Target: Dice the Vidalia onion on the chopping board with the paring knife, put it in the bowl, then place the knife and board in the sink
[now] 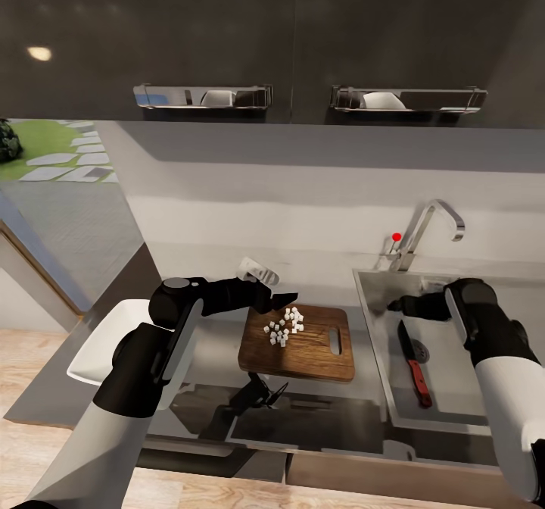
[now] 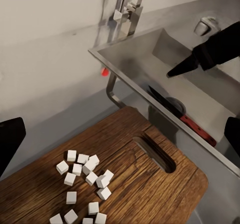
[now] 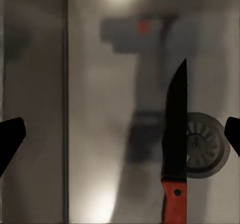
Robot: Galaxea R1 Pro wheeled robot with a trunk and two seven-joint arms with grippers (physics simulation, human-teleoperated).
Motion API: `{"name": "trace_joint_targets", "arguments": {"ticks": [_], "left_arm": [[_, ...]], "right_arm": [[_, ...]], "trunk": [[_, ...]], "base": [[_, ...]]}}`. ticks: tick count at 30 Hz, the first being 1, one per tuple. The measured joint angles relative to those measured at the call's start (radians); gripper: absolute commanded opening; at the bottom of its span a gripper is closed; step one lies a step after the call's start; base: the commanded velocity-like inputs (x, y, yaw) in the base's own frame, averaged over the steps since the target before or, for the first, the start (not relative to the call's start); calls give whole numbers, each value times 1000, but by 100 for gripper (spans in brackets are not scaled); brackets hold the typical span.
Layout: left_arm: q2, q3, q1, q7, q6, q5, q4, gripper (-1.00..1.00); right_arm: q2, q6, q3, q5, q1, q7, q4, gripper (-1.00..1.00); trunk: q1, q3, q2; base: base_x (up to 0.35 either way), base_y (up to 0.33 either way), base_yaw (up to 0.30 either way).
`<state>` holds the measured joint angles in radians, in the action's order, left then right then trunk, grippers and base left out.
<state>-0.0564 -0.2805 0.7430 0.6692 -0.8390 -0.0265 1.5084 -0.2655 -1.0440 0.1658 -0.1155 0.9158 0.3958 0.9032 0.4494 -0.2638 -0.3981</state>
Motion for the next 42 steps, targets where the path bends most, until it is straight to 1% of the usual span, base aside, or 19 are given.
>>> {"name": "trace_joint_targets", "arguments": {"ticks": [6, 7, 9, 11, 12, 13, 15, 22, 33, 34, 35, 38, 42], "left_arm": [[0, -1, 0, 0, 0, 0, 0, 100], [0, -1, 0, 0, 0, 0, 0, 100], [0, -1, 0, 0, 0, 0, -1, 100], [0, -1, 0, 0, 0, 0, -1, 100], [0, -1, 0, 0, 0, 0, -1, 100], [0, -1, 0, 0, 0, 0, -1, 100], [0, -1, 0, 0, 0, 0, -1, 100], [0, 0, 0, -1, -1, 0, -1, 100], [0, 0, 0, -2, -2, 0, -1, 100], [-6, -5, -6, -7, 3, 5, -7, 100], [-9, -11, -11, -13, 3, 4, -12, 100], [-9, -11, -11, -15, 3, 5, -21, 100], [-3, -10, -14, -14, 4, 4, -34, 100]], "right_arm": [[-1, 0, 0, -1, -4, 26, 62, 100], [-1, 0, 0, -1, -8, 28, 85, 100], [-1, 5, -1, -1, -32, 42, 169, 100], [-1, 34, 0, -1, -56, 57, 217, 100], [-1, 69, -1, -2, -77, 73, 251, 100], [-1, 79, 0, -3, -83, 77, 260, 100], [-1, 92, 0, -4, -91, 83, 275, 100], [-1, 100, 0, -4, -115, 87, 308, 100], [-3, 100, 2, -7, -118, 87, 318, 100], [-8, 99, 8, -5, -118, 92, 323, 100], [-14, 99, 13, -6, -118, 93, 329, 100], [-31, 99, 28, -7, -118, 88, 346, 100], [-54, 97, 31, -6, -118, 83, 368, 100]], "trunk": [[0, 0, 0], [0, 0, 0], [0, 0, 0], [0, 0, 0], [0, 0, 0], [0, 0, 0], [0, 0, 0], [0, 0, 0], [0, 0, 0], [2, 0, 0], [-3, 0, 0], [1, 0, 0], [0, 0, 0]], "base": [[0, 0, 0], [0, 0, 0], [0, 0, 0], [0, 0, 0], [0, 0, 0], [0, 0, 0], [0, 0, 0], [0, 13, 0], [0, 243, 0], [0, 0, 0], [0, 0, 0], [0, 0, 0], [0, 0, 0]]}}
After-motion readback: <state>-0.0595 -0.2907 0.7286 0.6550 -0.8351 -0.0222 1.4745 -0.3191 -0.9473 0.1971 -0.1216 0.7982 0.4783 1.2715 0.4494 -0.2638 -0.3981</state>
